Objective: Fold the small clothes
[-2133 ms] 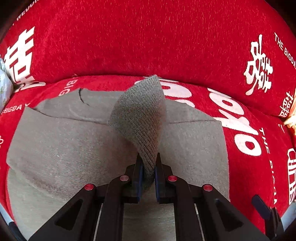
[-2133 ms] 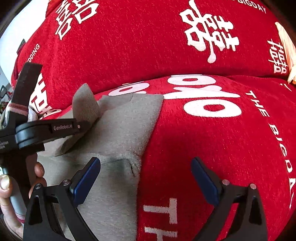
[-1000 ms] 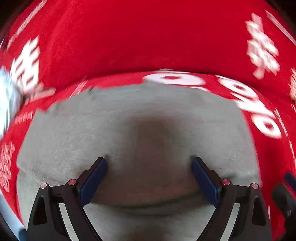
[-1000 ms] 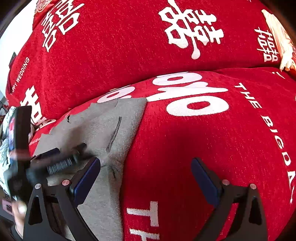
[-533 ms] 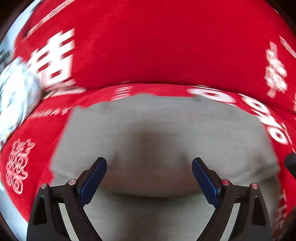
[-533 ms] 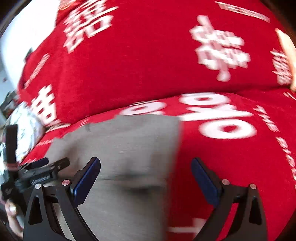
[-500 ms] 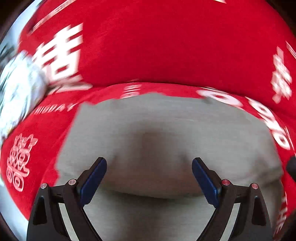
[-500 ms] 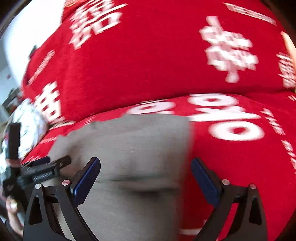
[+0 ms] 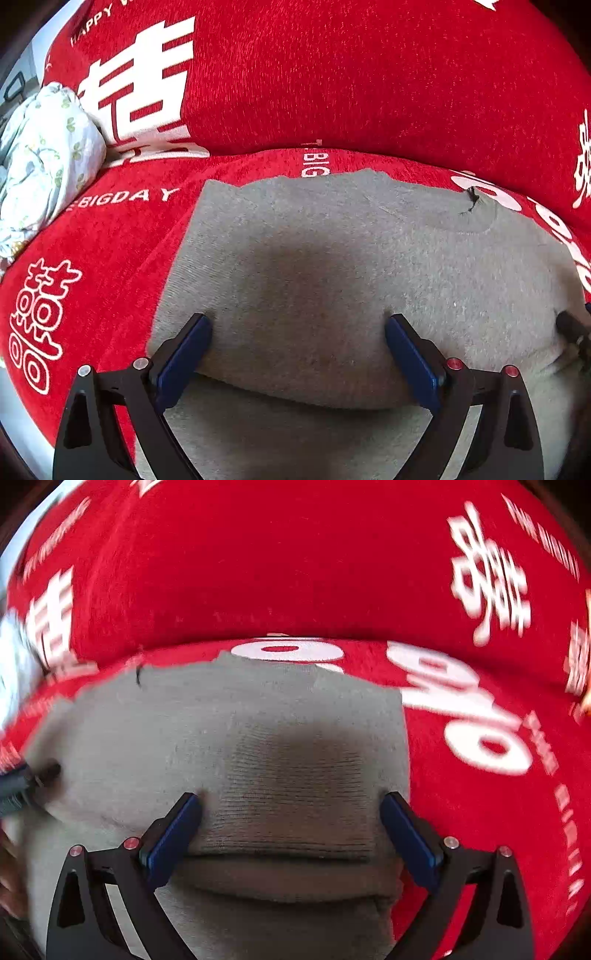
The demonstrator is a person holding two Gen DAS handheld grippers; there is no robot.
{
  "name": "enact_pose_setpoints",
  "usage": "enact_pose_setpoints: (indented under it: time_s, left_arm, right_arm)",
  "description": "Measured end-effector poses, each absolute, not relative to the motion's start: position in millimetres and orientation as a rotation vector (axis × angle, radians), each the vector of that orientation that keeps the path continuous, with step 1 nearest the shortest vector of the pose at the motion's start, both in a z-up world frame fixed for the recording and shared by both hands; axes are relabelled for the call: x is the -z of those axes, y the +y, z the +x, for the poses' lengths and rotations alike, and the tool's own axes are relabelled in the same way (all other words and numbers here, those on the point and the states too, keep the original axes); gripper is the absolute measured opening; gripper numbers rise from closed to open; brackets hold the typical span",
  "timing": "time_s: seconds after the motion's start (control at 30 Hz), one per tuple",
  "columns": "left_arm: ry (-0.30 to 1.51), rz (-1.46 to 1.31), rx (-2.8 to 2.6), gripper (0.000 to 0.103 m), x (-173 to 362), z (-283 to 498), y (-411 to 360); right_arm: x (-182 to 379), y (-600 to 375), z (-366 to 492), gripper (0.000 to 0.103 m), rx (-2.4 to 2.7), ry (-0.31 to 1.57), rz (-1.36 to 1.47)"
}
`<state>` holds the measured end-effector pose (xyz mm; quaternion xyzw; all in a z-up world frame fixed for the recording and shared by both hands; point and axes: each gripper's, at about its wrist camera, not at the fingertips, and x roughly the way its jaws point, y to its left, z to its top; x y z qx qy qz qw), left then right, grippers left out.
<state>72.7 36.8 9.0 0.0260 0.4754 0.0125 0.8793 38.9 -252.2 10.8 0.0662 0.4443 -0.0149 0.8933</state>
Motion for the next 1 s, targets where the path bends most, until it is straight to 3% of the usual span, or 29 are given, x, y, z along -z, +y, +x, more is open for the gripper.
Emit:
enact_pose_setpoints:
  time_s: [0.2,0.4,0.63,1.0]
  left_arm:
    - [0.94,0.075,0.03,0.096,-17,52,28]
    - [0.967,0.058,0.089,0.096,-12,33,29]
    - [0.955,0.085,0.126,0.097,-6,-1,35]
    - [0.92,0.081,0.162,0.102,-7,-65,52]
  right_arm:
    - [-32,-210,4,0.099,-0.063,0.799,0.024]
    - [-8,-154,-8,0.102,-0.061,0.904,-0.16]
    - [-7,-166,-25,0.102,-0.033,0.938,-0.022]
    - [0,-165,-98,0.102,0.05,0.843,-0.02]
